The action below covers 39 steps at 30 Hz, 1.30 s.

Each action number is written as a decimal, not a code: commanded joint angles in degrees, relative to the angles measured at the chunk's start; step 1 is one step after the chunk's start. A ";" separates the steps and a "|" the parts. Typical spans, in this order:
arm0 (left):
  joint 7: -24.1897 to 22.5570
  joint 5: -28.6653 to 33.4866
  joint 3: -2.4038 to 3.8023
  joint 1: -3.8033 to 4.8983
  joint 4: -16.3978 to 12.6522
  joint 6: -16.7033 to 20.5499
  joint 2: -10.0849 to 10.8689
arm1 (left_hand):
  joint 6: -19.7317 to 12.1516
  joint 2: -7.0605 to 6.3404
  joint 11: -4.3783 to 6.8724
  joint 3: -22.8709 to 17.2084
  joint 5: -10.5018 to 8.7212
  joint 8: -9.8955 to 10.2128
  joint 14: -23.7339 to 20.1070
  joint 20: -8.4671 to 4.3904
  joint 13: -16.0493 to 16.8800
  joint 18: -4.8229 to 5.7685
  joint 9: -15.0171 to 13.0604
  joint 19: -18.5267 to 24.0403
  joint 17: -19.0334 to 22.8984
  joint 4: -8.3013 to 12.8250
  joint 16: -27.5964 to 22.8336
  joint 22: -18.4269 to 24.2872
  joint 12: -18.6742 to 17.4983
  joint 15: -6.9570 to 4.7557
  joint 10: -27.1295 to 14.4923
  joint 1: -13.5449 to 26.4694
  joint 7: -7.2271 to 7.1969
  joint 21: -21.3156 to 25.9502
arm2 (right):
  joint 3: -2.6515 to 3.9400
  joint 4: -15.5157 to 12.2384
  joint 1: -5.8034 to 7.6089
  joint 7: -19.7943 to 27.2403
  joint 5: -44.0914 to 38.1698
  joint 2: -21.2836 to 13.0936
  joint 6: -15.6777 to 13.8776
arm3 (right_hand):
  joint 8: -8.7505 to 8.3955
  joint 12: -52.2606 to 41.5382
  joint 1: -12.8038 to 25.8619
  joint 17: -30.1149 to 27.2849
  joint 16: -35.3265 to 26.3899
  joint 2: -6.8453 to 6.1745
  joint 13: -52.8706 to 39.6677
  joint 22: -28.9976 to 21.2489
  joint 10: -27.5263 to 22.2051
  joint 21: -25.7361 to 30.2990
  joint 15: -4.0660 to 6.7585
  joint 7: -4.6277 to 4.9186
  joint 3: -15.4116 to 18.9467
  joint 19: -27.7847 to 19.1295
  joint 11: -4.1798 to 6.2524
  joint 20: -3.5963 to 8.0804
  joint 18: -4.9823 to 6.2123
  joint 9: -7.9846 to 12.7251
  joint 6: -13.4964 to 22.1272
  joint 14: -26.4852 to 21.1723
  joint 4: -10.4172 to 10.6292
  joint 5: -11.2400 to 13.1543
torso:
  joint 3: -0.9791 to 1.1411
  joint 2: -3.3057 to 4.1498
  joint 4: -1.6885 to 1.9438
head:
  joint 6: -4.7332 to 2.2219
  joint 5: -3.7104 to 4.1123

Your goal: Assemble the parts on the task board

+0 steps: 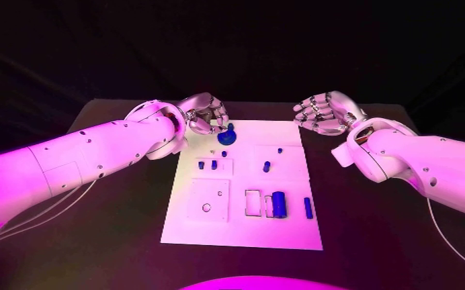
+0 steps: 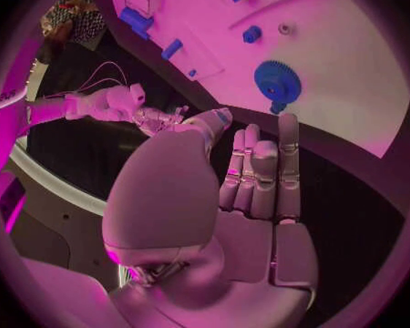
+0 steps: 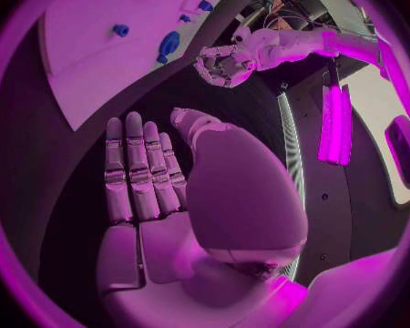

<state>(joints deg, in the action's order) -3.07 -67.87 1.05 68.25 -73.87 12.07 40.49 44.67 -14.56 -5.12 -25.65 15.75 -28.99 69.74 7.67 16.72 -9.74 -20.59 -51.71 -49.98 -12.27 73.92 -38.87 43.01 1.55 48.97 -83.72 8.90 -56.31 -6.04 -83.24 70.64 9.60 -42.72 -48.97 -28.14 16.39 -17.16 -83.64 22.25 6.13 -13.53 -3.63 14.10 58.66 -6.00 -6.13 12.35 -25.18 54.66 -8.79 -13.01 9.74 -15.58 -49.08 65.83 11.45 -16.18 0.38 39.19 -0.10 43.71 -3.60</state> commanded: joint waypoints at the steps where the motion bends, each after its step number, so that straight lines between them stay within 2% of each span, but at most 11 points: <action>1: 1.23 -5.21 -0.21 0.08 -1.15 -5.45 0.36 | 0.31 -0.73 -0.31 -0.53 0.16 0.50 -0.96 0.08 -0.56 -0.72 0.16 -0.02 1.57 -0.25 -0.41 -0.27 -1.00 0.20 -0.79 0.24 0.02 -0.43 | 0.02 -0.04 -0.02 -0.83 -3.84 -0.04 1.53 | -0.20 0.39 -0.11 0.06 0.26 -0.59 0.06 0.06 0.35 -0.30 0.05 -0.09 -0.32 0.45 0.09 0.00 0.83 0.05 -0.47 0.43 -0.04 -0.11 | -0.06 0.05 0.11 | 0.16 0.08; 6: 1.41 -8.74 -0.86 0.03 -2.16 -6.10 0.63 | 0.15 -0.84 -0.37 -0.67 0.15 0.79 -0.90 0.11 -0.81 -0.72 0.29 0.10 1.47 -0.32 -0.28 -0.40 -1.39 0.26 -0.82 0.24 0.07 -0.55 | 0.02 0.02 -0.03 -1.04 -4.18 0.00 1.50 | -0.20 0.42 -0.08 0.05 0.23 -0.62 0.06 0.05 0.36 -0.30 0.04 -0.09 -0.33 0.45 0.09 0.01 0.82 0.05 -0.49 0.39 -0.06 -0.11 | 0.00 -0.01 -0.10 | 0.32 -0.18; 15: 1.09 -12.09 -1.53 -0.27 -2.60 -6.42 0.42 | 0.04 -1.31 -0.54 -0.71 0.09 1.31 -1.09 0.22 -1.31 -0.69 0.53 0.37 1.79 -0.56 -0.22 -0.64 -2.21 0.42 -0.94 0.45 0.13 -0.74 | 0.02 0.05 -0.04 -1.23 -4.38 0.02 1.16 | -0.23 0.53 0.09 0.02 0.13 -0.71 0.07 0.01 0.39 -0.26 -0.02 -0.04 -0.38 0.41 0.05 0.01 0.77 0.06 -0.50 0.22 -0.06 -0.10 | 0.00 -0.04 -0.09 | 0.52 -0.20; 19: 1.00 -12.61 -1.97 -0.41 -2.83 -7.10 0.23 | 0.16 -1.41 -0.56 -0.73 0.10 1.35 -1.21 0.26 -1.39 -0.68 0.56 0.44 1.93 -0.55 -0.23 -0.70 -2.35 0.45 -0.91 0.41 0.11 -0.78 | 0.02 0.05 -0.05 -1.21 -4.40 0.05 0.88 | -0.36 1.02 0.46 -0.14 -0.34 -0.87 0.09 -0.25 0.30 0.07 -0.28 0.06 -0.74 -0.06 -0.10 -0.11 0.64 0.09 -0.53 -0.57 -0.23 -0.10 | 0.07 -0.03 -0.14 | 0.65 -0.21; 26: 1.13 -11.76 -2.22 -0.70 -3.03 -8.16 0.20 | 0.22 -1.70 -0.67 -0.60 0.07 1.57 -1.40 0.34 -1.59 -0.66 0.66 0.66 2.01 -0.67 -0.17 -0.81 -2.68 0.55 -1.00 0.59 0.12 -0.83 | 0.02 0.17 -0.07 -1.12 -4.30 0.11 0.64 | -0.44 1.25 0.82 -0.24 -0.59 -0.89 0.07 -0.43 0.31 0.31 -0.43 0.14 -0.91 -0.37 -0.20 -0.24 0.61 0.10 -0.54 -0.97 -0.23 -0.08 | -0.07 -0.03 -0.11 | 0.64 -0.23; 30: 1.20 -11.69 -2.32 -0.77 -2.86 -8.48 0.00 | 0.50 -1.58 -0.67 -0.74 0.15 1.57 -1.24 0.39 -1.68 -0.67 0.67 0.76 1.64 -0.60 0.12 -0.92 -2.79 0.58 -0.89 0.38 0.11 -0.92 | 0.02 0.19 -0.08 -1.07 -3.91 0.13 0.70 | -0.47 1.31 0.96 -0.25 -0.62 -0.88 0.07 -0.46 0.30 0.35 -0.46 0.19 -0.92 -0.42 -0.23 -0.27 0.62 0.11 -0.51 -1.01 -0.19 -0.07 | 0.03 -0.02 -0.07 | 0.73 -0.20; 34: 1.33 -12.01 -2.42 -0.88 -2.28 -8.60 -0.46 | 1.13 -1.42 -0.62 -1.08 0.25 1.53 -1.16 0.43 -1.83 -0.70 0.67 0.91 1.36 -0.39 0.50 -1.14 -2.95 0.56 -0.57 -0.09 -0.02 -1.14 | 0.02 0.24 -0.09 -1.01 -3.69 0.19 0.75 | -0.49 1.34 1.01 -0.25 -0.63 -0.88 0.07 -0.48 0.29 0.36 -0.47 0.22 -0.93 -0.43 -0.25 -0.28 0.62 0.12 -0.49 -1.02 -0.18 -0.07 | -0.08 -0.01 -0.11 | 0.66 -0.26; 39: 1.81 -12.27 -2.55 -0.98 -1.48 -8.82 -0.95 | 1.95 -1.24 -0.53 -1.87 0.25 1.62 -1.25 0.41 -2.10 -0.74 0.73 1.12 1.32 0.17 0.90 -1.58 -3.29 0.48 -0.12 -1.01 -0.11 -1.61 | 0.02 0.23 -0.10 -1.00 -3.59 0.19 0.78 | -0.53 1.39 1.06 -0.26 -0.65 -0.86 0.08 -0.50 0.26 0.39 -0.48 0.25 -0.96 -0.46 -0.27 -0.30 0.62 0.13 -0.45 -1.04 -0.17 -0.07 | 0.05 0.01 -0.13 | 0.70 -0.42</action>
<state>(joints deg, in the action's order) -1.68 -79.43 -1.53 67.32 -75.46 4.41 39.71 46.44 -15.74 -5.61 -27.32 15.75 -27.56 68.68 7.99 14.63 -9.73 -19.91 -50.97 -48.67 -12.00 74.61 -40.44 39.91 2.16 48.47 -84.39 8.80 -57.83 -6.04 -82.99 70.57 8.21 -46.20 -48.82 -27.66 16.18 -16.05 -83.02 22.05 5.77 -14.11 -3.64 13.69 58.66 -5.99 -6.76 12.48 -25.80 54.43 -8.80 -13.23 9.74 -15.53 -49.34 65.20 11.14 -16.18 0.36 39.17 -0.21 44.40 -3.96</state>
